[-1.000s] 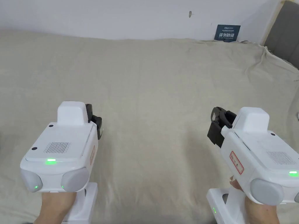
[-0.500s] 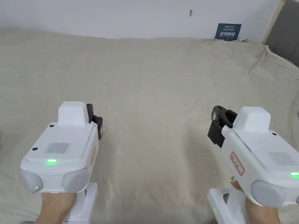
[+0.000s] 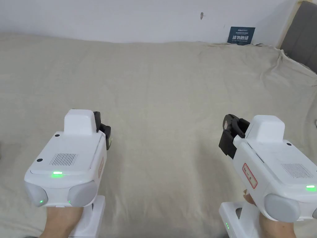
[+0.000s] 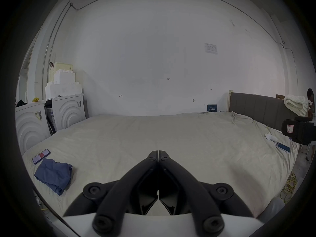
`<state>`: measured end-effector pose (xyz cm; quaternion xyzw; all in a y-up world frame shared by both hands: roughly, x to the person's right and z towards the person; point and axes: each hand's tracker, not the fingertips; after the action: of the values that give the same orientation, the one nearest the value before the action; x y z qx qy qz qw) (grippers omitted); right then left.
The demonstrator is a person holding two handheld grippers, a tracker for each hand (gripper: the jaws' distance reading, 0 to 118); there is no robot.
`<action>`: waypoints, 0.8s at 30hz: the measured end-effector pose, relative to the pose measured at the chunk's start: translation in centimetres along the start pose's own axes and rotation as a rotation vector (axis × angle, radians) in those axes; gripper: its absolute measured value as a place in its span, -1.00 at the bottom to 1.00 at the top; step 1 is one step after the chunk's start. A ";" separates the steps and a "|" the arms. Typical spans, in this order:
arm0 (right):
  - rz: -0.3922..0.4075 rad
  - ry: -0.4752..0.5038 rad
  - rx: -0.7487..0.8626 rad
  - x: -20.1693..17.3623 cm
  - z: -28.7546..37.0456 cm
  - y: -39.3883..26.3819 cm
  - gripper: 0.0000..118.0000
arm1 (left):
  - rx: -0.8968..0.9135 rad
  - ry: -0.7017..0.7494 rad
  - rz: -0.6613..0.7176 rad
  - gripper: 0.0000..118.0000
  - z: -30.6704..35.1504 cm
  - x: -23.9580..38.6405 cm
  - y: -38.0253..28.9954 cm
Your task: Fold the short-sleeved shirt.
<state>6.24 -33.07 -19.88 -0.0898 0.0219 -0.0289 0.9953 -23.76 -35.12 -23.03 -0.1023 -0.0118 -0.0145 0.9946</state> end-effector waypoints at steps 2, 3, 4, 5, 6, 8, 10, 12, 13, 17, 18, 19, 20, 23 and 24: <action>-0.001 0.000 0.001 0.0 0.1 0.0 -1.00 | 0.001 -0.001 0.000 -1.00 0.0 0.0 0.0; -0.002 0.001 0.001 -0.1 0.1 0.1 -1.00 | 0.000 -0.001 0.001 -1.00 0.0 0.1 0.0; -0.002 0.000 0.002 -0.1 0.1 0.1 -1.00 | -0.001 -0.001 0.002 -1.00 0.0 0.1 0.0; 0.000 0.000 0.003 -0.1 0.1 0.1 -1.00 | -0.001 -0.003 0.003 -1.00 0.0 0.1 0.0; 0.002 -0.002 0.001 -0.1 0.1 0.1 -1.00 | 0.000 -0.003 0.004 -1.00 0.0 0.1 0.0; -0.003 -0.002 -0.001 -0.1 0.1 0.0 -1.00 | 0.002 -0.006 0.003 -1.00 0.1 0.1 0.0; -0.002 -0.004 0.000 -0.1 0.2 0.0 -1.00 | 0.007 -0.006 -0.004 -1.00 0.2 0.2 0.1; -0.002 -0.006 0.002 -0.1 0.2 0.0 -1.00 | 0.008 -0.008 -0.002 -1.00 0.2 0.2 0.2; -0.003 -0.005 0.003 -0.1 0.3 0.0 -1.00 | 0.012 -0.009 0.001 -1.00 0.3 0.2 0.2; 0.000 -0.005 0.005 -0.1 0.4 0.1 -1.00 | 0.017 -0.009 0.000 -1.00 0.3 0.3 0.4; -0.001 -0.005 0.005 -0.1 0.4 0.1 -1.00 | 0.018 -0.010 -0.002 -1.00 0.3 0.3 0.4; -0.003 -0.005 0.006 -0.1 0.4 0.1 -1.00 | 0.018 -0.010 -0.003 -1.00 0.3 0.3 0.4; -0.003 -0.005 0.006 -0.1 0.4 0.1 -1.00 | 0.019 -0.011 -0.004 -1.00 0.3 0.4 0.4; 0.001 -0.004 0.006 -0.2 0.5 0.1 -1.00 | 0.017 -0.013 -0.006 -1.00 0.3 0.4 0.3; 0.002 -0.003 0.006 -0.2 0.5 0.1 -1.00 | 0.017 -0.014 -0.006 -1.00 0.3 0.5 0.3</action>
<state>6.05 -32.87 -19.41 -0.0866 0.0203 -0.0278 0.9956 -23.30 -34.76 -22.77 -0.0941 -0.0190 -0.0167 0.9952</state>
